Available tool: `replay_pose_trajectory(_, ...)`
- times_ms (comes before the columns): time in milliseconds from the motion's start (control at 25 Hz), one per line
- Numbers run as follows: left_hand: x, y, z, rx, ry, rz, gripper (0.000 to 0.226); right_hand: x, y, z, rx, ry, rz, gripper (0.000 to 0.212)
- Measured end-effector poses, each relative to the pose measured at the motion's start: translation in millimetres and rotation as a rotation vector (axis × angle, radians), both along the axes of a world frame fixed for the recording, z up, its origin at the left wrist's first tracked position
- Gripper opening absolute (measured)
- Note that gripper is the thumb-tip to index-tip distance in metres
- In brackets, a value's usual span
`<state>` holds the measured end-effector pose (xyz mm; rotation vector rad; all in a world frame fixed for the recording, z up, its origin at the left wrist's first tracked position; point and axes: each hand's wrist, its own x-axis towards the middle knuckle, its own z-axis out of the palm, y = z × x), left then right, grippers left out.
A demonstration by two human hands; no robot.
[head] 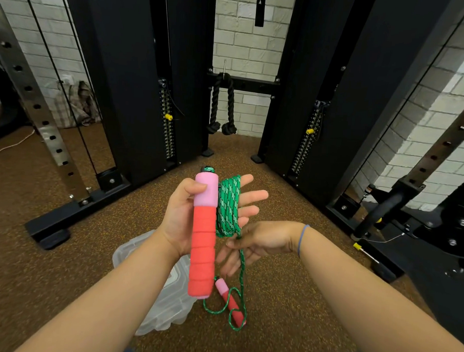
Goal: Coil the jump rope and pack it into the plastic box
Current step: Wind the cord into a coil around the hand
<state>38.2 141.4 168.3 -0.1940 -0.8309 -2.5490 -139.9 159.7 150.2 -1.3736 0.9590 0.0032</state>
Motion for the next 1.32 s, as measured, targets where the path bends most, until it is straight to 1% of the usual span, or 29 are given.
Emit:
replay_pose_trajectory(80, -1.2, -0.2, -2.4, -0.030, 0.030, -0.105, 0.070, -1.6, -3.1, 0.1, -0.008, 0.017, 0.011, 0.034)
replay_pose_trajectory(200, -1.2, 1.8, -2.1, -0.094, 0.041, -0.163, 0.068, -3.2, -4.6, 7.8, -0.029, 0.010, -0.025, 0.032)
replay_pose_trajectory(240, -0.5, 2.0, -1.8, -0.098, 0.033, -0.163, 0.067, -4.1, -5.0, 11.4, -0.052, 0.012, -0.043, 0.033)
replay_pose_trajectory(320, 1.0, 0.0, -3.6, -0.087, -0.052, -0.113, 0.064, -7.6, -8.5, 17.2, -0.105, 0.001, -0.111, 0.033)
replay_pose_trajectory(440, 4.3, -1.2, -2.9, -0.148, -0.121, -0.063, 0.064, -11.1, -16.7, 26.9, -0.210, -0.026, -0.230, 0.029)
replay_pose_trajectory(520, 6.9, -1.8, 1.2, -0.223, -0.322, 0.028, 0.065, -11.0, -20.9, 37.4, -0.273, -0.026, -0.308, 0.032)
replay_pose_trajectory(600, 10.7, -1.3, 4.0, -0.336, -0.489, 0.018, 0.063, -10.8, -23.8, 48.3, -0.336, -0.003, -0.366, 0.034)
replay_pose_trajectory(680, 12.1, -0.1, 5.2, -0.410, -0.602, -0.051, 0.074, -11.6, -26.1, 55.6, -0.395, 0.045, -0.400, 0.030)
replay_pose_trajectory(760, 12.0, -1.1, 1.9, -0.415, -0.698, -0.076, 0.089, -13.7, -27.4, 60.4, -0.452, 0.077, -0.436, 0.026)
replay_pose_trajectory(800, 10.5, -0.6, 0.7, -0.415, -0.738, -0.076, 0.092, -15.2, -28.2, 62.3, -0.486, 0.094, -0.457, 0.026)
replay_pose_trajectory(880, 6.4, 0.6, -0.7, -0.419, -0.803, -0.023, 0.088, -16.3, -26.2, 69.5, -0.520, 0.121, -0.470, 0.025)
replay_pose_trajectory(960, 2.7, 0.1, -3.2, -0.430, -0.878, 0.138, 0.077, -14.8, -20.5, 76.4, -0.483, 0.137, -0.432, 0.025)
replay_pose_trajectory(1040, 0.6, -2.8, -7.4, -0.401, -0.929, 0.334, 0.065, -10.8, -12.3, 80.2, -0.412, 0.158, -0.335, 0.024)
replay_pose_trajectory(1080, 0.1, -4.4, -8.9, -0.363, -0.911, 0.420, 0.059, -8.0, -8.4, 80.9, -0.379, 0.169, -0.277, 0.024)
replay_pose_trajectory(1160, 0.5, -9.2, -10.0, -0.240, -0.800, 0.552, 0.055, -2.5, -3.1, 78.4, -0.334, 0.170, -0.192, 0.026)
replay_pose_trajectory(1240, 2.5, -13.4, -9.6, -0.085, -0.646, 0.614, 0.064, 1.8, -1.1, 73.4, -0.302, 0.139, -0.132, 0.026)
replay_pose_trajectory(1320, 5.5, -16.4, -8.8, 0.021, -0.502, 0.569, 0.077, 4.9, -0.1, 68.5, -0.260, 0.101, -0.080, 0.024)
